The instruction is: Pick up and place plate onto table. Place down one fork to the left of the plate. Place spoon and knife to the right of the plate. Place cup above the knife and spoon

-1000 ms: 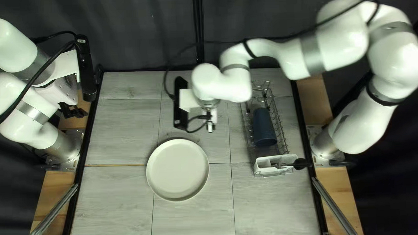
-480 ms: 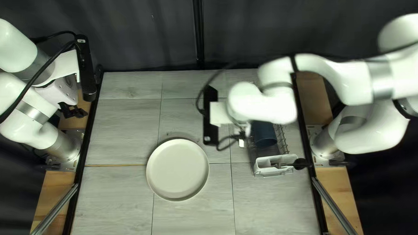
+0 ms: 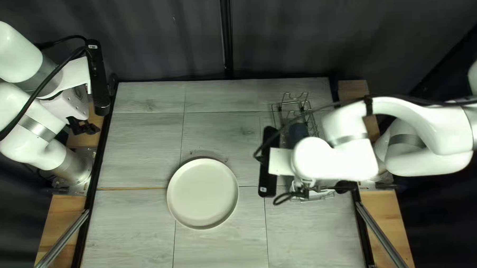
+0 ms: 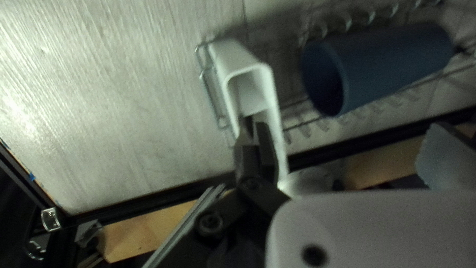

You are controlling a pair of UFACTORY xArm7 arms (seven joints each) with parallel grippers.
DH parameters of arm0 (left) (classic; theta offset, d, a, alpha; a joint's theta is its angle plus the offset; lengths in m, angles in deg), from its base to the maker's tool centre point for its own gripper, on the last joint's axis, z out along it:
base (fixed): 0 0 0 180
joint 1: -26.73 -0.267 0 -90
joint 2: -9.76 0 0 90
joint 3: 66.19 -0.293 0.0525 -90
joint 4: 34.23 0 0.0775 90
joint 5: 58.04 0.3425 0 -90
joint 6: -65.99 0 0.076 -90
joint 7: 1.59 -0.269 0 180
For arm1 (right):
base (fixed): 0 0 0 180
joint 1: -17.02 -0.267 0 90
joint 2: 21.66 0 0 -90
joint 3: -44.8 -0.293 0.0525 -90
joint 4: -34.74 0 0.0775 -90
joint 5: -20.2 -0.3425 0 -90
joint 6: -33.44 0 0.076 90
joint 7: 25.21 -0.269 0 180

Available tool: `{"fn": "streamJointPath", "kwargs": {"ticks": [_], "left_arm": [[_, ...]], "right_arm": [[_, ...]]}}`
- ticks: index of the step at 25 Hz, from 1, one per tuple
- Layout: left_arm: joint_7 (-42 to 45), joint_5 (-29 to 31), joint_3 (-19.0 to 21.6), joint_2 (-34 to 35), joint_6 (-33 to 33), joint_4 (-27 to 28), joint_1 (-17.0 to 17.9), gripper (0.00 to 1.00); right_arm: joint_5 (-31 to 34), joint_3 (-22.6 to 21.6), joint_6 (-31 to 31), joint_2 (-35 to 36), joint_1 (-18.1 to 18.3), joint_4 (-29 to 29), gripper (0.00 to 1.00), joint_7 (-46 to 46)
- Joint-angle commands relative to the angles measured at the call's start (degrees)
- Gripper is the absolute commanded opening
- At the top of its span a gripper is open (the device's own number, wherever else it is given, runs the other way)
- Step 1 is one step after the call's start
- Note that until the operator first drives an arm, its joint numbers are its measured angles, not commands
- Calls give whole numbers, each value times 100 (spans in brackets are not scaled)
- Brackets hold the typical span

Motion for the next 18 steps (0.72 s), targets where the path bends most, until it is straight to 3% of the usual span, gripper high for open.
{"fn": "streamJointPath", "kwargs": {"ticks": [1, 7, 18], "left_arm": [[0, 0, 0, 0, 0, 0, 0, 100], [0, 0, 0, 0, 0, 0, 0, 100], [0, 0, 0, 0, 0, 0, 0, 100]], "right_arm": [[-15, 14, 44, -14, -5, 13, 100, -7], [228, -119, -79, 124, 1, 62, 100, 118], [-401, -184, -299, -631, -797, -562, 100, 282]]}}
